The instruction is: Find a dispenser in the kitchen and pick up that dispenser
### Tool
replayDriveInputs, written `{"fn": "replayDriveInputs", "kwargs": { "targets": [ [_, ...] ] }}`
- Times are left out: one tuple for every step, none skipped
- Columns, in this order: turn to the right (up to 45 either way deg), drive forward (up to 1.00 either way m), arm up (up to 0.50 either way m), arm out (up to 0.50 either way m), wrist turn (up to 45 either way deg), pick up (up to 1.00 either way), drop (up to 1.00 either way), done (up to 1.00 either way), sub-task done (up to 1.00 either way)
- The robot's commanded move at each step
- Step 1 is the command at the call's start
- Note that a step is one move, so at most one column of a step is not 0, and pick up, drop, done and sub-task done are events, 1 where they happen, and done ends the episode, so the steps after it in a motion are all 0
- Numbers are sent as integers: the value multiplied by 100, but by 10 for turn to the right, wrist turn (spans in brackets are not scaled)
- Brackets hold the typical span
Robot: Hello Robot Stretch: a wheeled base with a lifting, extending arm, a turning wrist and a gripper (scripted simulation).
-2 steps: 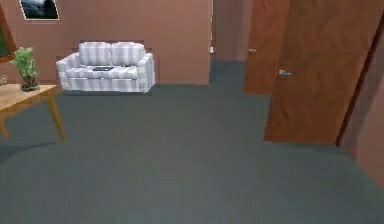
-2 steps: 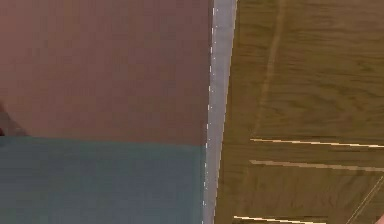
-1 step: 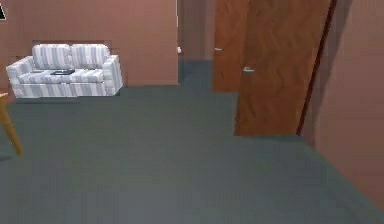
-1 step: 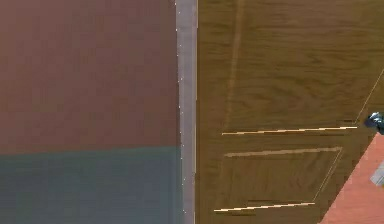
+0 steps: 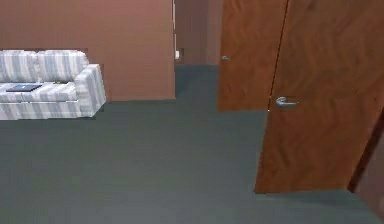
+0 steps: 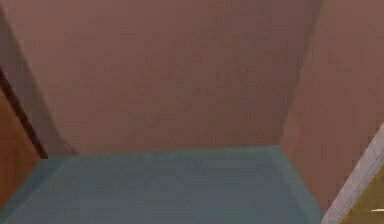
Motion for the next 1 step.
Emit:
{"fn": "replayDriveInputs", "kwargs": {
  "targets": [
    [0, 100, 0, 0, 0, 0, 0, 0, 0]
  ]
}}
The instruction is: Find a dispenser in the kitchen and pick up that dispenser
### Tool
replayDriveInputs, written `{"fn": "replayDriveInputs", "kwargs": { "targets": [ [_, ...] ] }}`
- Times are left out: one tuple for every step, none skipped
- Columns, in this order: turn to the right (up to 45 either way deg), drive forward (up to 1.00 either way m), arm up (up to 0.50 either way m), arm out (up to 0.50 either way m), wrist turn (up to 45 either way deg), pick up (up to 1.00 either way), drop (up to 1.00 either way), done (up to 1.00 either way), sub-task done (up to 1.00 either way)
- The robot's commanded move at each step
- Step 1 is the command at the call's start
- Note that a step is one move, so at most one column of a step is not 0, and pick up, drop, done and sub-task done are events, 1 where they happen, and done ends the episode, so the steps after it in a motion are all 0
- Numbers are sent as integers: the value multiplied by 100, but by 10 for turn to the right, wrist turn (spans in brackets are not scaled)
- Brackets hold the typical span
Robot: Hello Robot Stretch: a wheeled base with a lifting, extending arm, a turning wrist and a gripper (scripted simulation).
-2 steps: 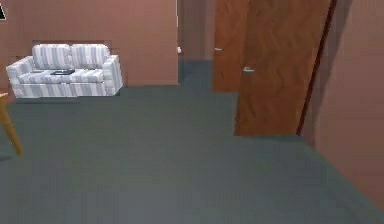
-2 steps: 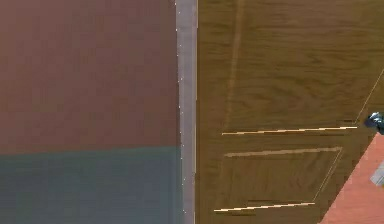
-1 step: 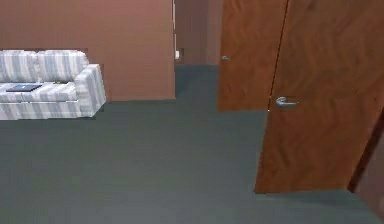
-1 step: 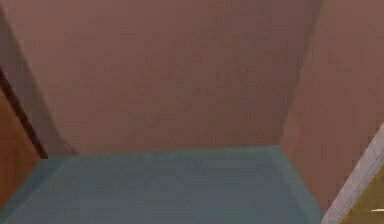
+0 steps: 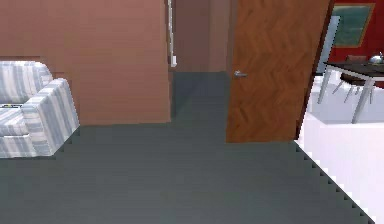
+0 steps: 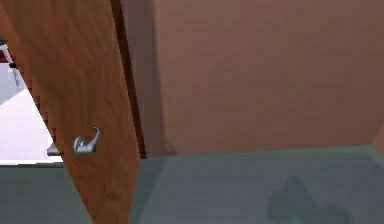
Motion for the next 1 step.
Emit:
{"fn": "replayDriveInputs", "kwargs": {
  "targets": [
    [30, 0, 0, 0, 0, 0, 0, 0, 0]
  ]
}}
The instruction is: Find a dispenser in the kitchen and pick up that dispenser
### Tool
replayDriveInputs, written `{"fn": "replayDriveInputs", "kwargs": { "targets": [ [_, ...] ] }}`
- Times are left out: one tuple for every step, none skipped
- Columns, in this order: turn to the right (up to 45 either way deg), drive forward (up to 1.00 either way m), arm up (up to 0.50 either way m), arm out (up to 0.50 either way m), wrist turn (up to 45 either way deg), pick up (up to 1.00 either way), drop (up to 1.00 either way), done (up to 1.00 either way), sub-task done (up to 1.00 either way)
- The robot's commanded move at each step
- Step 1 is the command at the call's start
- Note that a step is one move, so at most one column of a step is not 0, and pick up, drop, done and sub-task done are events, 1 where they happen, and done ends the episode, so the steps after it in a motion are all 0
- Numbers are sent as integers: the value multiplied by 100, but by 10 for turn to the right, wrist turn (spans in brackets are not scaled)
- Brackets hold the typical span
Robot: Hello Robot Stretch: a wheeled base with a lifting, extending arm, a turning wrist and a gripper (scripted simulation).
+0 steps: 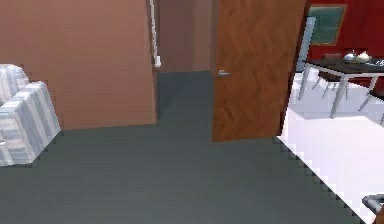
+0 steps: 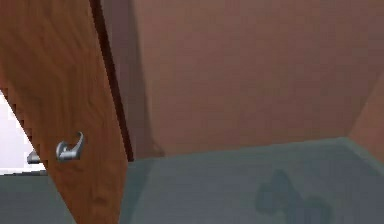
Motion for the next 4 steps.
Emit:
{"fn": "replayDriveInputs", "kwargs": {
  "targets": [
    [0, 75, 0, 0, 0, 0, 0, 0, 0],
    [330, 0, 0, 0, 0, 0, 0, 0, 0],
    [0, 45, 0, 0, 0, 0, 0, 0, 0],
    [450, 0, 0, 0, 0, 0, 0, 0, 0]
  ]
}}
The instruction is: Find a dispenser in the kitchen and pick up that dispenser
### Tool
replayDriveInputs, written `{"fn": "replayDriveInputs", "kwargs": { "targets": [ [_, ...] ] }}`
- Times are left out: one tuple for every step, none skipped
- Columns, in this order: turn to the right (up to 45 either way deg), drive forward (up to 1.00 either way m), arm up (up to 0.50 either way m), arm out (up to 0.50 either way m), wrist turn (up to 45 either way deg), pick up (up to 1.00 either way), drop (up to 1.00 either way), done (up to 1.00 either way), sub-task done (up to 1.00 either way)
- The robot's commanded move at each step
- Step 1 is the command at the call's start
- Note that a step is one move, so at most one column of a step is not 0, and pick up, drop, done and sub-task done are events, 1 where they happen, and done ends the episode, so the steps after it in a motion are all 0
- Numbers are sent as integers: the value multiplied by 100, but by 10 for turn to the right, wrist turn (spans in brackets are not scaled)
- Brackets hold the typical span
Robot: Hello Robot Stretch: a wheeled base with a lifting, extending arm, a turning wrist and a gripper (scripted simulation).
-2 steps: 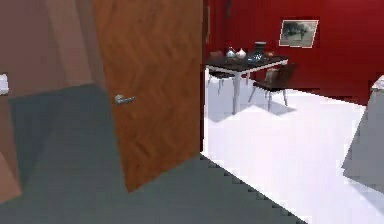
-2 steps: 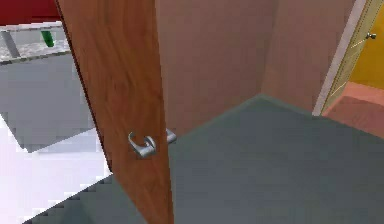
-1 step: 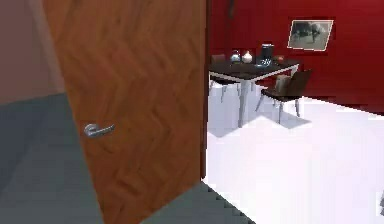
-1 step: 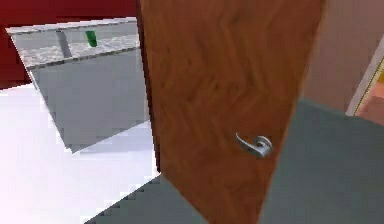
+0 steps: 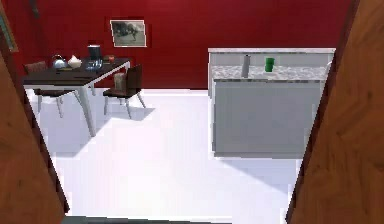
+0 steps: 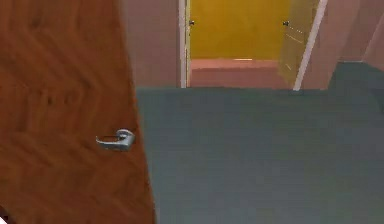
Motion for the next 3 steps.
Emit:
{"fn": "replayDriveInputs", "kwargs": {
  "targets": [
    [90, 0, 0, 0, 0, 0, 0, 0, 0],
    [0, 100, 0, 0, 0, 0, 0, 0, 0],
    [0, 35, 0, 0, 0, 0, 0, 0, 0]
  ]
}}
